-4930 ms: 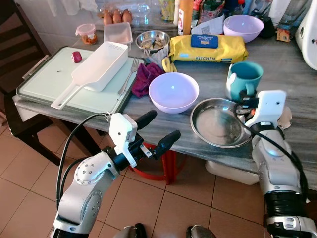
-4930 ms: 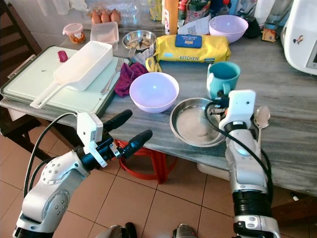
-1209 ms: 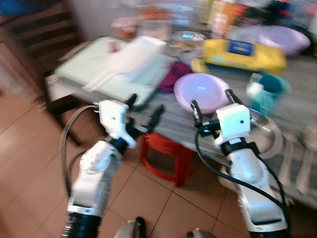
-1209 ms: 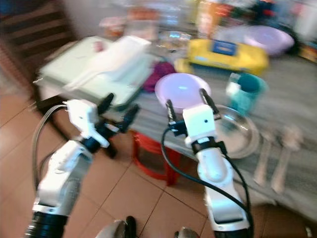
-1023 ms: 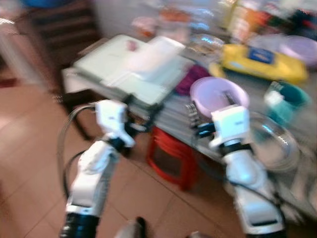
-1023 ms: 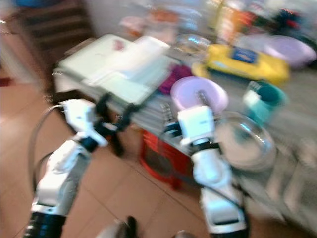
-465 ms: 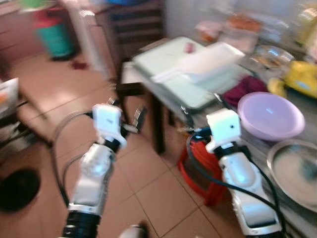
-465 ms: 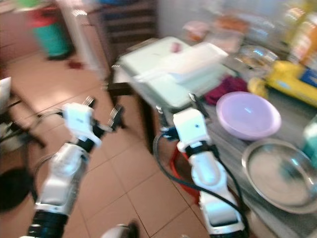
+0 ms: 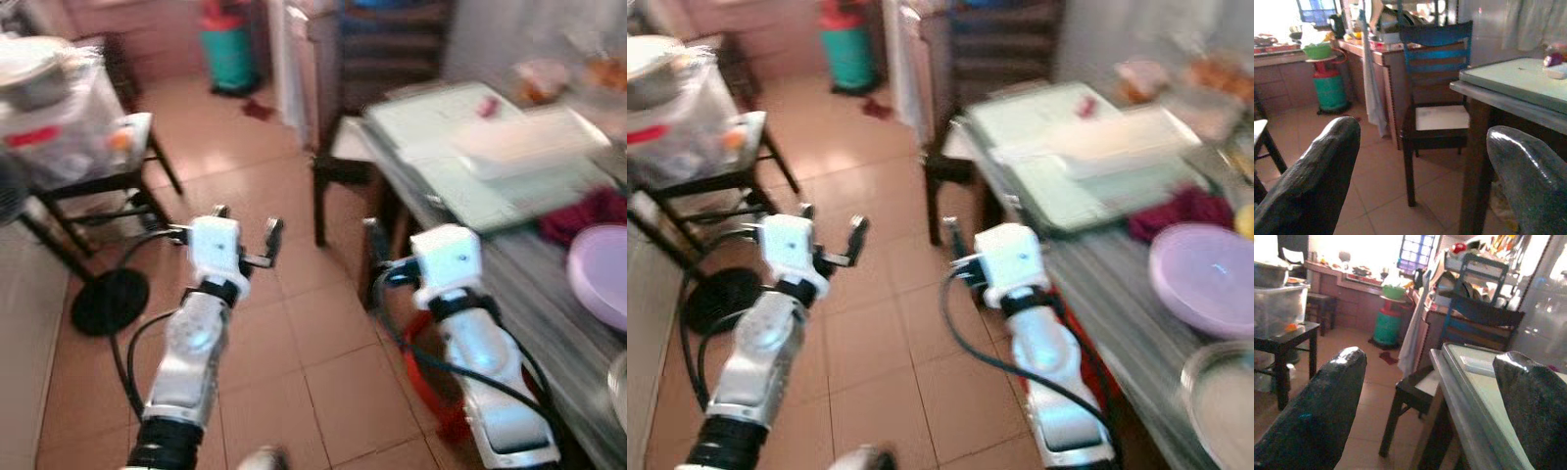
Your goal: Setting the table
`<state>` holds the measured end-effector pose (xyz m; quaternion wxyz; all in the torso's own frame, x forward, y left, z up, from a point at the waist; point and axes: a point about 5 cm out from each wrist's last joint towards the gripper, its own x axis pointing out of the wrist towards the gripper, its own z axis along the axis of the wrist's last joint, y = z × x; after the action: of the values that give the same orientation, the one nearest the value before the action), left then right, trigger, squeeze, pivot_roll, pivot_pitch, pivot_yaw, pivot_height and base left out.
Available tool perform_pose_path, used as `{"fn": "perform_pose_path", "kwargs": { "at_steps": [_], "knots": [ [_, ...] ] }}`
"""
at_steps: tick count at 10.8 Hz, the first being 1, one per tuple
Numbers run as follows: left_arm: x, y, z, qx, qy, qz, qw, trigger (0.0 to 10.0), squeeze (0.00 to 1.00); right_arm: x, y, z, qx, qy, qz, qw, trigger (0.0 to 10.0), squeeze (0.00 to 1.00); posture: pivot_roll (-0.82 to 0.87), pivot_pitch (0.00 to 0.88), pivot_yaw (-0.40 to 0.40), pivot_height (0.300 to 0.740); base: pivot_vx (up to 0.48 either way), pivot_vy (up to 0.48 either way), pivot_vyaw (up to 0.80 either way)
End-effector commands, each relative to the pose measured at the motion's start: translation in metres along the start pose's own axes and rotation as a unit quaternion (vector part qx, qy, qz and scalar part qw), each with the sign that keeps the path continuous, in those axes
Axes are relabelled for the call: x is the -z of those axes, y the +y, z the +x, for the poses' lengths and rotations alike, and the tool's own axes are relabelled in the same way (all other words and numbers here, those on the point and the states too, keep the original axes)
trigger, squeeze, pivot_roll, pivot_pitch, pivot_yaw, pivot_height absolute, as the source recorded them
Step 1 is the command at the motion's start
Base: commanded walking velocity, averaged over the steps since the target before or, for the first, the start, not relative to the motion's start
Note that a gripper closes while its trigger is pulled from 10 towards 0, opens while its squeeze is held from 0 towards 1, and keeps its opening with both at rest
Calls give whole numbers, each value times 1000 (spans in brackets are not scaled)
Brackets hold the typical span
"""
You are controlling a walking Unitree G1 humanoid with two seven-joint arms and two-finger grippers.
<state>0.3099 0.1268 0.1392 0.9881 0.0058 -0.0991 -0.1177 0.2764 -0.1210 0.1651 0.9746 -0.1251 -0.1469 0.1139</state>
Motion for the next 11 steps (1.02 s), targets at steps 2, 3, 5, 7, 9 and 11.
{"fn": "perform_pose_path", "kwargs": {
  "at_steps": [2, 3, 5, 7, 9, 11],
  "knots": [
    [11, 11, -4, -29, 27, 14, 999, 10000, 0, 3, 8, 2, -8, 4, 10, 1000, 10000, 0, -137, 121, 50, 740, 0, 0, 797],
    [13, 13, -4, -32, 29, 18, 999, 10000, 0, 8, 8, 1, -10, 12, 16, 1000, 10000, 0, -136, 125, 50, 740, 0, 0, 800],
    [23, 22, -5, -53, 61, 36, 996, 10000, 0, 29, 4, -10, -26, 55, 28, 998, 10000, 0, -139, 132, 55, 740, 0, 0, 0],
    [44, 30, -8, -89, 126, 10, 988, 10000, 0, 54, 4, -26, -57, 103, 50, 992, 10000, 0, -133, 134, 57, 740, 0, 0, 0],
    [66, 27, -13, -61, 186, -3, 981, 10000, 0, 90, 0, -47, -59, 200, 102, 973, 10000, 0, -121, 137, 56, 740, 0, 0, 0],
    [97, 36, -33, -53, 256, 25, 965, 10000, 0, 123, 0, -63, -69, 265, 99, 957, 10000, 0, -111, 138, 64, 740, 0, 0, 0]
  ]
}}
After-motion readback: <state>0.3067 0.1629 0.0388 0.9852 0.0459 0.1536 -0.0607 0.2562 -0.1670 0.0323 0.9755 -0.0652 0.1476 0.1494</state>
